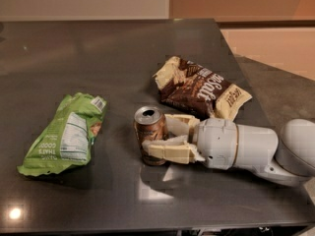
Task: Place orange can upright
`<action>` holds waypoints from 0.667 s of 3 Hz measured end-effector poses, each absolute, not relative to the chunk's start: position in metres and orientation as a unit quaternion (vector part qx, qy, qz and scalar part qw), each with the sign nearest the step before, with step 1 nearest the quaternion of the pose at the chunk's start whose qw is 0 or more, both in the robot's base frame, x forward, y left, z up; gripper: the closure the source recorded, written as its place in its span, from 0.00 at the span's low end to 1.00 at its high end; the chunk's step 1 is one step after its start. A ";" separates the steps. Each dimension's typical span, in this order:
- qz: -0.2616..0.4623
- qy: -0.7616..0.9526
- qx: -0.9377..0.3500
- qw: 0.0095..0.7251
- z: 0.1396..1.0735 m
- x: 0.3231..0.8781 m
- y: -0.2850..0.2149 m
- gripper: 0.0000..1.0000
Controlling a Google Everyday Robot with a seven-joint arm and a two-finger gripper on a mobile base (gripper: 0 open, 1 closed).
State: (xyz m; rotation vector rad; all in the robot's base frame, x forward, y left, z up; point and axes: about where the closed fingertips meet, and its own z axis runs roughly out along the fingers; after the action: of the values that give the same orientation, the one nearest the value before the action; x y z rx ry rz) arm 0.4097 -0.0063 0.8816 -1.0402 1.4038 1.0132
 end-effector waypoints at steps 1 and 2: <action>0.428 0.586 -0.425 0.541 0.877 0.410 -0.008 0.36; 0.427 0.587 -0.425 0.541 0.876 0.409 -0.008 0.12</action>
Offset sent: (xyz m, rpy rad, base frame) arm -0.0001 -0.0011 -0.0044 0.0225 -0.0008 -0.0134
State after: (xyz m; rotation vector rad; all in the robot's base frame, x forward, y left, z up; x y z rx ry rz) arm 0.4095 -0.0082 0.8763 -1.0097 1.3955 1.0147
